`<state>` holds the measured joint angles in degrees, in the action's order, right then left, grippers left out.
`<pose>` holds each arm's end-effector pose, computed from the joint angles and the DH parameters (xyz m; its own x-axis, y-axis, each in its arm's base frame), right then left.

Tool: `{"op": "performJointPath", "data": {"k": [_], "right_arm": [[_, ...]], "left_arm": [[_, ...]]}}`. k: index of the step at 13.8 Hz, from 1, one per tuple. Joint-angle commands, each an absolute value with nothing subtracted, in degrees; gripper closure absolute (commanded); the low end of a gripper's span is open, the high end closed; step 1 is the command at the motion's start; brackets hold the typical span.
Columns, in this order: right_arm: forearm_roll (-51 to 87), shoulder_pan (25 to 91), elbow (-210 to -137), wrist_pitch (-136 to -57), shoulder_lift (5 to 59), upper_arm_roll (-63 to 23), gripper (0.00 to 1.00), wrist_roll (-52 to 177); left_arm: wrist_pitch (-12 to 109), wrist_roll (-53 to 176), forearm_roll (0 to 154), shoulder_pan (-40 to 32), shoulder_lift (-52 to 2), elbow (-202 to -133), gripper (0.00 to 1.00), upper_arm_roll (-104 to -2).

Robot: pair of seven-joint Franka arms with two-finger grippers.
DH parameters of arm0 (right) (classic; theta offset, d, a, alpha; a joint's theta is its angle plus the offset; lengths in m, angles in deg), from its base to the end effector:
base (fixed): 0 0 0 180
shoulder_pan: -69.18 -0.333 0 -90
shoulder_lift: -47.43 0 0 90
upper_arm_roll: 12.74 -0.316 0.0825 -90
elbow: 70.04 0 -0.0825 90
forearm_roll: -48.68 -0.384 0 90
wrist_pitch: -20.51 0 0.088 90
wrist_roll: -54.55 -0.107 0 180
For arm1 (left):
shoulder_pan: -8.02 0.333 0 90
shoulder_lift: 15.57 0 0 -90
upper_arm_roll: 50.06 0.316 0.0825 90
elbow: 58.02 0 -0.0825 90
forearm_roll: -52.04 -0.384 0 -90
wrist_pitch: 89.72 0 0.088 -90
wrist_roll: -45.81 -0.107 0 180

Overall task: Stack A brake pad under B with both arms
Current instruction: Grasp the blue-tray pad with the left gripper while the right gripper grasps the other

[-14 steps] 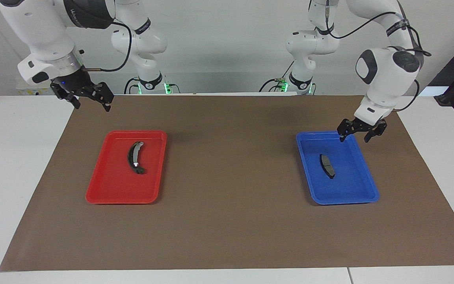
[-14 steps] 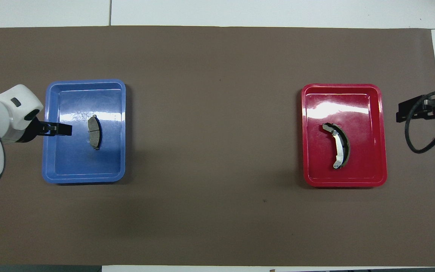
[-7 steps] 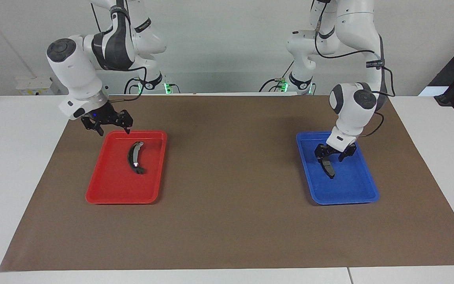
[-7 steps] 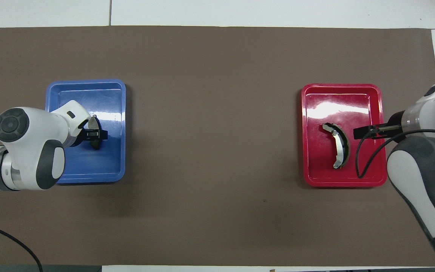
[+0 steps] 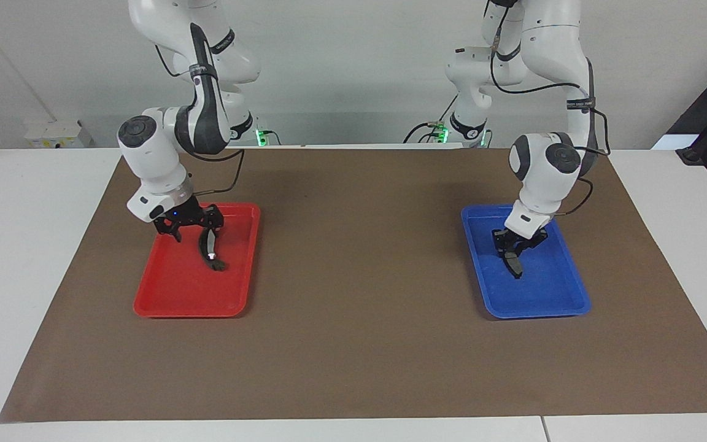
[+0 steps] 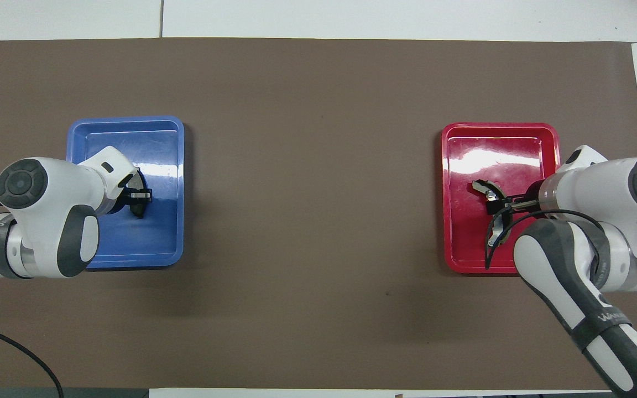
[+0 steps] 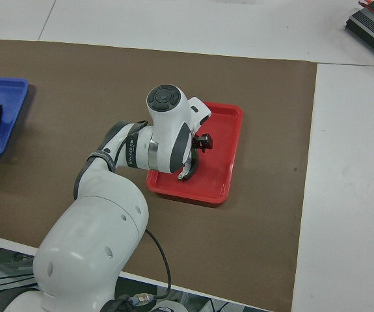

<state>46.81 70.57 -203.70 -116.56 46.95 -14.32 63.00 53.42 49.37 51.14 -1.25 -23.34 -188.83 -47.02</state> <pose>0.5115 0.0020 0.3377 0.9905 0.1265 0.0538 0.1275 -0.9917 -0.0159 0.5334 -0.0584 0.3020 0.9950 -0.0598 0.0805 -0.0590 -0.9982 -0.0126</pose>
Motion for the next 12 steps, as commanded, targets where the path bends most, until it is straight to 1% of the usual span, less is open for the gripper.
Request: {"op": "performJointPath", "data": {"k": [1, 3, 5, 6, 8, 9, 10, 12], "right_arm": [[45.77, 70.84, -206.18, -121.15, 45.76, -14.50, 0.00, 67.20], [45.77, 70.85, -206.27, -123.00, 44.27, -14.50, 0.00, 67.47], [45.77, 70.93, -206.27, -123.19, 42.87, -14.50, 0.00, 68.00], [45.77, 70.93, -206.18, -123.71, 42.33, -14.50, 0.00, 68.09], [45.77, 70.93, -206.27, -123.10, 42.24, -14.50, 0.00, 68.26], [45.77, 71.28, -206.27, -123.10, 42.24, -14.50, 0.00, 69.14], [45.77, 71.46, -206.27, -123.10, 42.24, -14.50, 0.00, 69.67], [45.77, 71.46, -206.27, -123.19, 42.24, -14.50, 0.02, 69.67]], "left_arm": [[53.46, 50.21, 50.98, -1.92, -22.25, -188.37, 0.93, -46.19], [48.74, 50.30, 50.98, -2.00, -21.03, -186.26, 0.93, -46.19], [42.60, 50.56, 50.98, -2.61, -18.13, -184.07, 0.93, -46.98], [40.21, 52.82, 50.98, -5.14, -18.55, -181.70, 0.93, -46.98], [41.41, 62.81, 50.98, -11.90, -19.43, -180.36, 0.92, -47.07], [42.64, 68.69, 50.98, -16.46, -21.26, -180.10, 0.91, -47.07], [44.21, 73.10, 50.98, -19.55, -22.85, -178.88, 0.89, -47.07], [44.15, 80.15, 50.98, -25.00, -28.46, -172.31, 0.89, -47.07]]}}
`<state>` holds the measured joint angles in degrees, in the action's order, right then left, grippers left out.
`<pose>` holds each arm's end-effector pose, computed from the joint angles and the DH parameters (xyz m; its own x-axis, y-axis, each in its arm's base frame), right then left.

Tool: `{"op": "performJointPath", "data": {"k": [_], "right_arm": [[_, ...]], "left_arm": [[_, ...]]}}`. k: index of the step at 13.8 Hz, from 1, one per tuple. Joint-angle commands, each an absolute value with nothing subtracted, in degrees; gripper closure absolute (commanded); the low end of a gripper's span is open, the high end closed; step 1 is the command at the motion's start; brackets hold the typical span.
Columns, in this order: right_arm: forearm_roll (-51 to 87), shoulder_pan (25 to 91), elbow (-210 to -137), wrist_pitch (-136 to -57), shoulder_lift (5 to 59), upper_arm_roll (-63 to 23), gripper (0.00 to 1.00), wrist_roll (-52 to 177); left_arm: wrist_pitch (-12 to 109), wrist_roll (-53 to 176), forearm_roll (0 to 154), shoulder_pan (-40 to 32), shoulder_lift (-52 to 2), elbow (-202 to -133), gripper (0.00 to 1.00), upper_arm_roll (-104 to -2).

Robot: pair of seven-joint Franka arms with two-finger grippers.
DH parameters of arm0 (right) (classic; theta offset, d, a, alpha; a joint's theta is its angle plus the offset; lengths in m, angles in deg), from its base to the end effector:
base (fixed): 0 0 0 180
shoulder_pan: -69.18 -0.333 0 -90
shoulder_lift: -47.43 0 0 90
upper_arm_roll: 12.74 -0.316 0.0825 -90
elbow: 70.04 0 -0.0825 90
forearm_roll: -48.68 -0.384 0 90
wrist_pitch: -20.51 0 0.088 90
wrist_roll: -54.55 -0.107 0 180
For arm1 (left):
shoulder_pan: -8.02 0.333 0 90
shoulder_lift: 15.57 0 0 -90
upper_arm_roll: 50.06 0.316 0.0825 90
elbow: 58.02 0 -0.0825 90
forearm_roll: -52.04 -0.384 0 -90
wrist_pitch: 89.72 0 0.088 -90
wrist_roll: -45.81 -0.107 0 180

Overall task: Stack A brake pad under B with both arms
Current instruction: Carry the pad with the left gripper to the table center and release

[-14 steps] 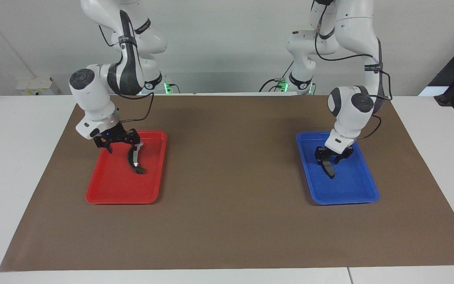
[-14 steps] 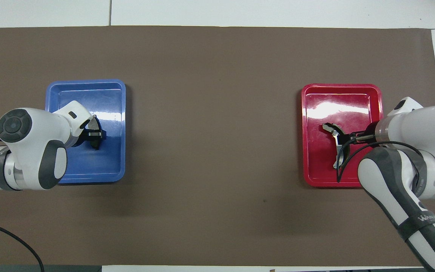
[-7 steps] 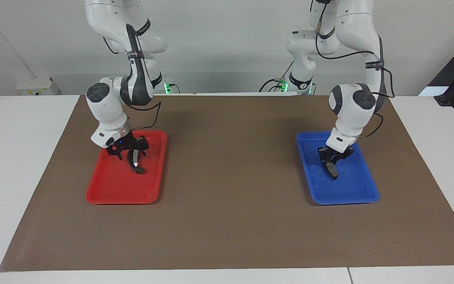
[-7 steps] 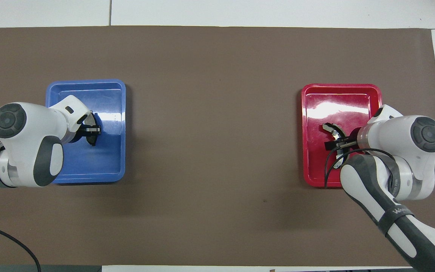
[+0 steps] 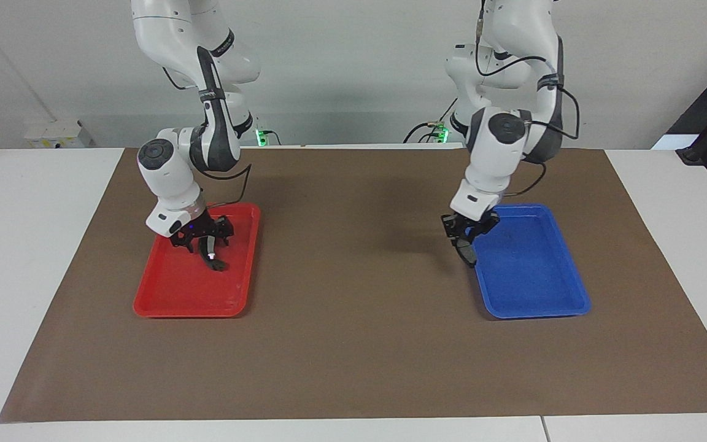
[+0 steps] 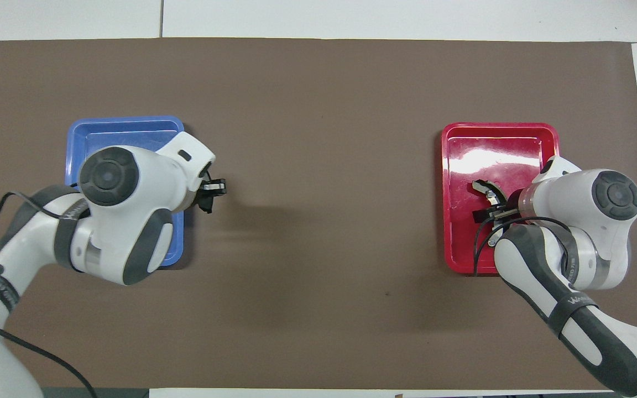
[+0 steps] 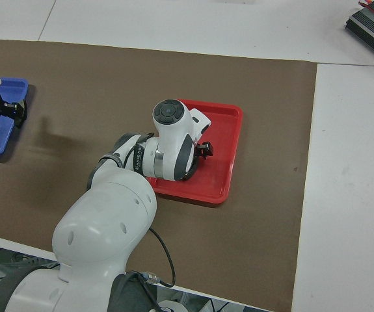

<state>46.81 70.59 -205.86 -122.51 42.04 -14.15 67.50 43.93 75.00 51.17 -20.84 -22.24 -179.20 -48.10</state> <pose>0.5080 -0.0001 0.2881 0.9795 0.1984 0.0356 0.1990 -0.9799 -0.0152 0.5091 -0.2583 0.3693 0.9949 0.0312 0.0960 0.0279 -0.9990 0.0353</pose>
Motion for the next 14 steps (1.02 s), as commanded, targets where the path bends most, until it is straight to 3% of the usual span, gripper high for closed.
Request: {"op": "performJointPath", "data": {"k": [1, 3, 6, 8, 9, 10, 11, 12, 14], "right_arm": [[45.77, 71.46, -206.27, -123.19, 42.24, -14.50, 0.05, 69.67], [45.77, 71.46, -206.27, -123.19, 42.24, -14.50, 0.22, 69.67], [45.77, 71.46, -206.09, -123.01, 42.24, -14.50, 0.55, 69.67], [45.77, 71.46, -206.01, -122.84, 42.24, -14.50, 0.84, 69.15], [45.77, 71.55, -205.66, -122.57, 42.24, -14.50, 0.98, 68.80], [45.77, 71.64, -204.96, -121.53, 42.15, -14.50, 1.00, 68.62], [45.77, 71.90, -203.82, -119.78, 42.15, -14.41, 1.00, 68.62], [45.69, 72.07, -202.76, -118.37, 42.24, -14.41, 1.00, 68.27], [45.77, 72.34, -200.04, -114.59, 42.59, -14.41, 1.00, 65.82]], "left_arm": [[44.14, 82.53, 50.98, -26.94, -31.36, -169.23, 0.88, -47.07], [44.58, 84.74, 50.98, -30.37, -35.59, -165.61, 0.87, -47.16], [45.81, 84.66, 50.98, -34.16, -38.24, -165.33, 0.82, -47.25], [48.61, 84.49, 50.98, -35.31, -38.86, -165.68, 0.69, -47.25], [49.15, 84.31, 50.98, -35.31, -38.86, -165.68, 0.53, -47.33], [49.24, 84.22, 50.98, -35.23, -38.86, -165.60, 0.27, -47.33], [48.72, 84.31, 50.98, -35.14, -38.95, -165.07, 0.08, -47.25], [48.28, 84.22, 51.07, -34.79, -38.86, -164.89, 0.02, -47.25], [47.05, 83.96, 51.07, -33.74, -36.59, -165.68, 0.02, -47.16]]}}
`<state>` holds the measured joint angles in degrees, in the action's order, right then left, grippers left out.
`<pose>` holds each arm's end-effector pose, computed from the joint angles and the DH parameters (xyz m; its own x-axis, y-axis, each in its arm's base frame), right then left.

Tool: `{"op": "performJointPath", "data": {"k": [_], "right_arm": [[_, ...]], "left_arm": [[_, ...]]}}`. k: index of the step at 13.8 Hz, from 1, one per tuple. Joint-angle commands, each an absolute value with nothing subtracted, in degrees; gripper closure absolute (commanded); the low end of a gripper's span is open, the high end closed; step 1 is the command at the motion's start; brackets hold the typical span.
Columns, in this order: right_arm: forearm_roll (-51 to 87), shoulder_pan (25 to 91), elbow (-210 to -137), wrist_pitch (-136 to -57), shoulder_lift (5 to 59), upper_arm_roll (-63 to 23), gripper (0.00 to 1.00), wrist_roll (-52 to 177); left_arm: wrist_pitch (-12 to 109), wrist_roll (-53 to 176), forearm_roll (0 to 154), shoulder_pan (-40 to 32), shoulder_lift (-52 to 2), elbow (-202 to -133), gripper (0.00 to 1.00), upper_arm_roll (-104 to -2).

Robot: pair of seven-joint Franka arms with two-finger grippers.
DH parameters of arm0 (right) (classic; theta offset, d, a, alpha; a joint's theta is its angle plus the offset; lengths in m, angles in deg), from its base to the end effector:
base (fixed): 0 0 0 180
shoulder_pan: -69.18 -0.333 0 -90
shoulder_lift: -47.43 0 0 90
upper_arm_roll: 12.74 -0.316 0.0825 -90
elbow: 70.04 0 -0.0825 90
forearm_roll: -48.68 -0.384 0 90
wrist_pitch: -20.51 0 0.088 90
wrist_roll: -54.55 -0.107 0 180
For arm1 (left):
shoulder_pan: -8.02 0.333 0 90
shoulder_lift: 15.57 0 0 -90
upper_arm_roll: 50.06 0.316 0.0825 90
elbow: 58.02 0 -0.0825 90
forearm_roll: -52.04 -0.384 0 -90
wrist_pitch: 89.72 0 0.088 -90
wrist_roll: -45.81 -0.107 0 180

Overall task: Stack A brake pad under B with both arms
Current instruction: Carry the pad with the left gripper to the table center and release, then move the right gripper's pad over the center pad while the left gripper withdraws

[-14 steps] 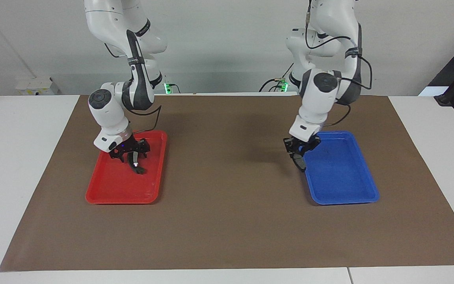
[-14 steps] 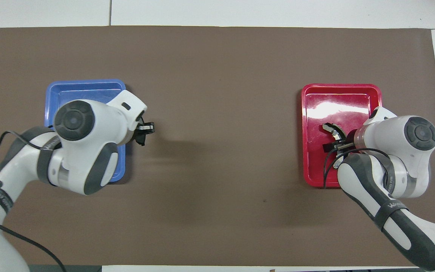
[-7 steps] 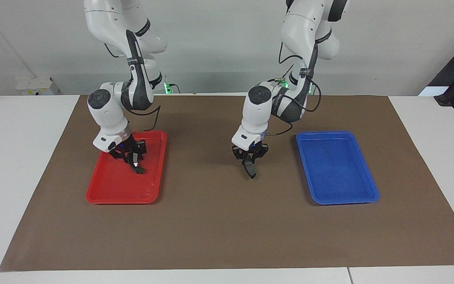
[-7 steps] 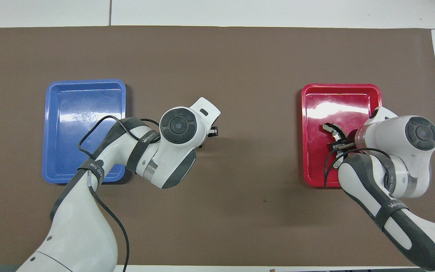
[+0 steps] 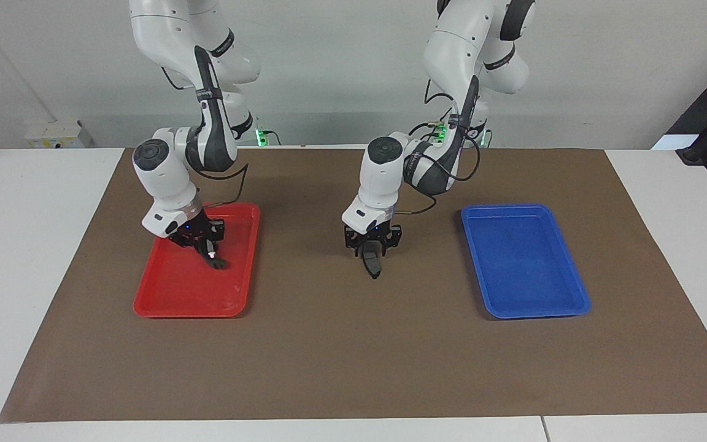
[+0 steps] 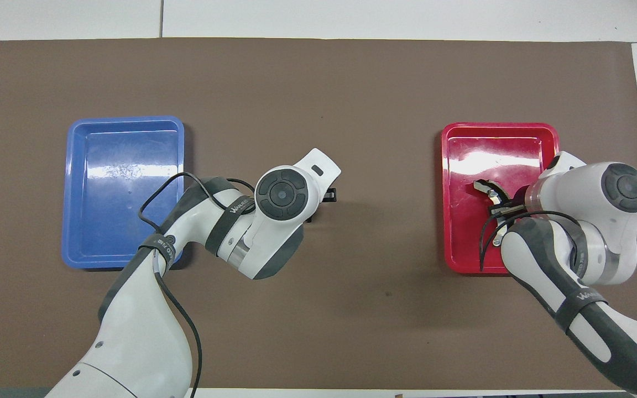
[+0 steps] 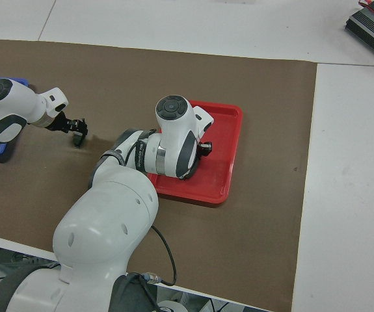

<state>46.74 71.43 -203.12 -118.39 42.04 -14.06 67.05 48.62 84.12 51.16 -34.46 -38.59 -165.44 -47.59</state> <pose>0.5169 -0.0082 0.3008 0.9844 0.1753 0.0123 0.1756 -0.9842 -0.0225 0.4945 -0.4174 0.3116 0.9912 -0.0407 0.1256 -0.0489 -0.9968 0.0628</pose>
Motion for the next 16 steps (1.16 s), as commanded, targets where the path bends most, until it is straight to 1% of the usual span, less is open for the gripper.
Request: {"op": "performJointPath", "data": {"k": [1, 2, 4, 5, 6, 9, 12, 13, 16], "right_arm": [[45.77, 72.25, -198.38, -112.05, 43.03, -14.50, 1.00, 64.67], [45.77, 71.99, -196.18, -109.15, 43.12, -14.50, 1.00, 63.53], [45.86, 71.11, -189.60, -101.51, 42.60, -15.20, 1.00, 58.80], [45.78, 68.76, -186.79, -98.78, 42.16, -15.29, 1.00, 55.82], [45.77, 66.21, -185.02, -98.06, 41.37, -15.29, 1.00, 53.96], [45.77, 58.30, -181.32, -99.63, 39.52, -15.29, 1.00, 48.08], [45.69, 52.93, -177.01, -99.27, 35.84, -15.37, 1.00, 42.62], [45.69, 51.09, -174.30, -98.76, 34.26, -15.38, 1.00, 40.51], [45.86, 45.37, -162.80, -98.05, 24.34, -15.37, 1.00, 33.57]], "left_arm": [[45.39, 83.44, 50.98, -32.86, -34.92, -166.12, 0.02, -47.16], [43.63, 82.13, 50.98, -31.37, -32.99, -167.08, 0.02, -47.16], [40.03, 77.13, 50.98, -27.60, -28.25, -170.76, 0.02, -47.07], [37.14, 75.89, 50.98, -25.23, -25.88, -172.61, 0.02, -46.98], [35.20, 74.83, 50.98, -22.42, -24.11, -173.76, 0.02, -47.07], [33.78, 65.62, 50.98, -14.16, -20.77, -175.35, 0.02, -46.98], [31.76, 57.96, 50.98, -6.51, -17.69, -175.18, 0.02, -46.89], [30.18, 55.86, 50.98, -3.44, -16.46, -174.48, 0.02, -46.89], [25.09, 47.42, 50.98, 2.90, -13.20, -170.62, 0.02, -46.81]]}}
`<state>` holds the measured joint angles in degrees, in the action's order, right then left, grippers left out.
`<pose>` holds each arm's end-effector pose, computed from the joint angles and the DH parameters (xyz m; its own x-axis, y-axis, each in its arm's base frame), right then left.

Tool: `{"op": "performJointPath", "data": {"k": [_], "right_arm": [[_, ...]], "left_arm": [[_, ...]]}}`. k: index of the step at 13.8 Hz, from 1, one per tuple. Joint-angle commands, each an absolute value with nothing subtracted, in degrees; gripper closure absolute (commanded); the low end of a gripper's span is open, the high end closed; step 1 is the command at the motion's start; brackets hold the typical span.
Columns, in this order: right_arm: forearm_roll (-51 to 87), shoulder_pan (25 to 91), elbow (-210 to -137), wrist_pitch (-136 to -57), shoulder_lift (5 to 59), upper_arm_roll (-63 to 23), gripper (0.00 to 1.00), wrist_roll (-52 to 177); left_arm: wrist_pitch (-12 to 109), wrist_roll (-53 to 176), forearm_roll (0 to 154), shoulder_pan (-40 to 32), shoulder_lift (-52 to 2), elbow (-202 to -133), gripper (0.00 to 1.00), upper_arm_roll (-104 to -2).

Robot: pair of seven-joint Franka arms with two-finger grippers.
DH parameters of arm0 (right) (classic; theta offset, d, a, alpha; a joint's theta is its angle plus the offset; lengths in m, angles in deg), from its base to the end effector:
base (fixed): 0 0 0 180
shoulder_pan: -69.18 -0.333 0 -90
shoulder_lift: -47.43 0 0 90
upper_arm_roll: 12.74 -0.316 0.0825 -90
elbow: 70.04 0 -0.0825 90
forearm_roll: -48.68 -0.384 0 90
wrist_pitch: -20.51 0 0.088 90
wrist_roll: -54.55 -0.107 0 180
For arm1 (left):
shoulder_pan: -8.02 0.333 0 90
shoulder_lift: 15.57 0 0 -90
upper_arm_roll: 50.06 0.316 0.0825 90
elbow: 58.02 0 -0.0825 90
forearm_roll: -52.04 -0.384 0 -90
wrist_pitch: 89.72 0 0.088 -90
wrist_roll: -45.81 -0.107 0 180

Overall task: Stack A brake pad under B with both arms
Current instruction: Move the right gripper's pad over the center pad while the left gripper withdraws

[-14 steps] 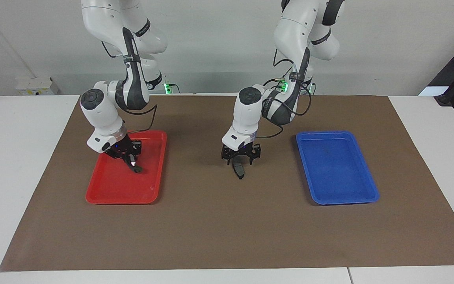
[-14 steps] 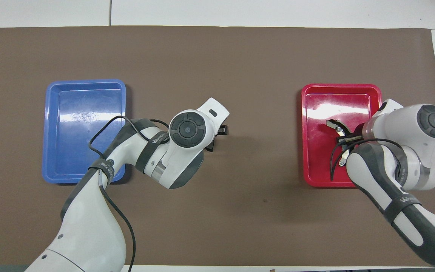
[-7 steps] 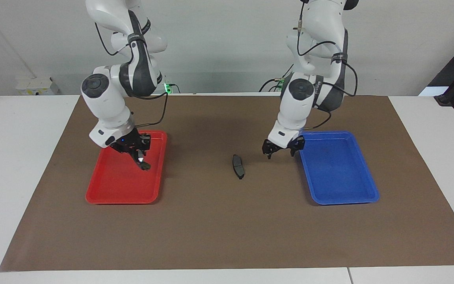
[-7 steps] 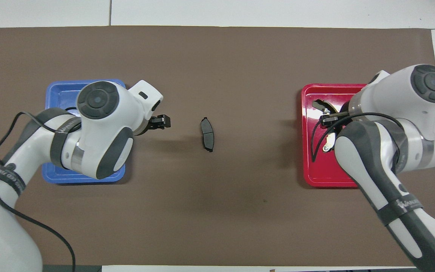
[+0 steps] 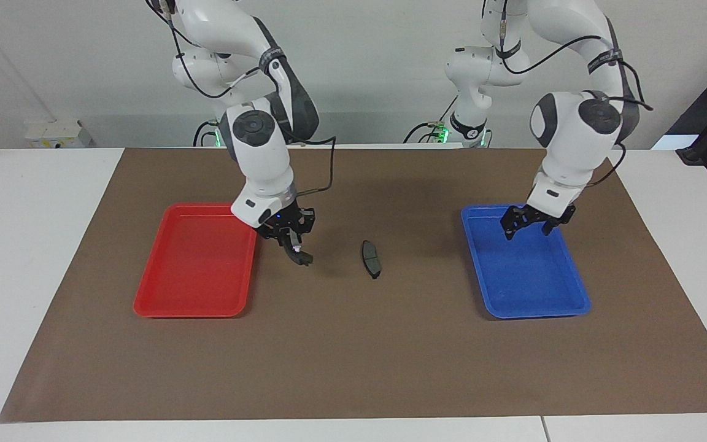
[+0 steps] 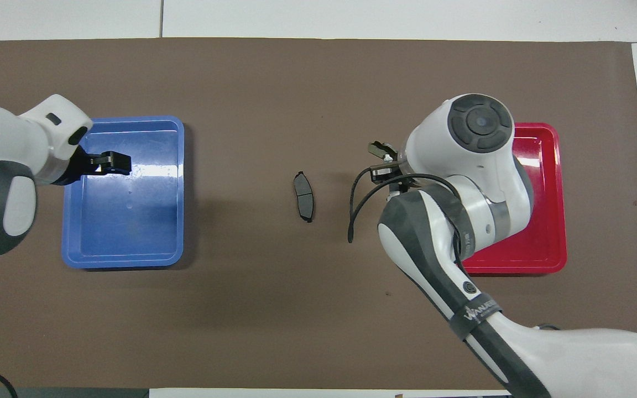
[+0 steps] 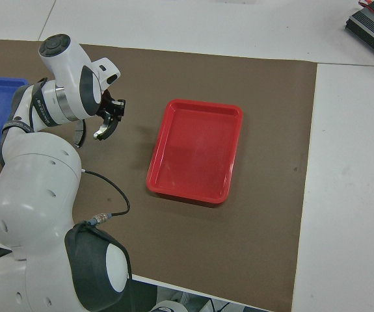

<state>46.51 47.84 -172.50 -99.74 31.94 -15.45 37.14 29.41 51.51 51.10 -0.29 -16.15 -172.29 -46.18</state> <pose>0.5790 0.2582 0.4052 0.9952 0.0946 0.0242 0.0959 -0.9938 -0.0559 0.5629 -0.0429 0.4615 0.9970 0.0143 0.0758 0.0150 -0.9999 -0.0081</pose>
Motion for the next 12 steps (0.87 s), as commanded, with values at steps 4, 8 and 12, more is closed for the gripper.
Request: {"op": "performJointPath", "data": {"k": [4, 8, 12], "right_arm": [[46.65, 40.80, -157.40, -100.50, 17.73, -15.37, 1.00, 28.19], [46.74, 37.72, -158.28, -103.58, 16.15, -15.38, 1.00, 28.36], [47.01, 37.10, -158.89, -104.29, 14.82, -15.29, 1.00, 28.97]], "left_arm": [[11.48, 43.54, 50.98, 6.60, -14.07, -157.72, 0.01, -46.54], [3.02, 39.31, 51.16, 8.19, -15.57, -149.09, 0.01, -46.45], [2.13, 39.40, 51.51, 8.19, -13.11, -153.90, 0.01, -46.45]]}}
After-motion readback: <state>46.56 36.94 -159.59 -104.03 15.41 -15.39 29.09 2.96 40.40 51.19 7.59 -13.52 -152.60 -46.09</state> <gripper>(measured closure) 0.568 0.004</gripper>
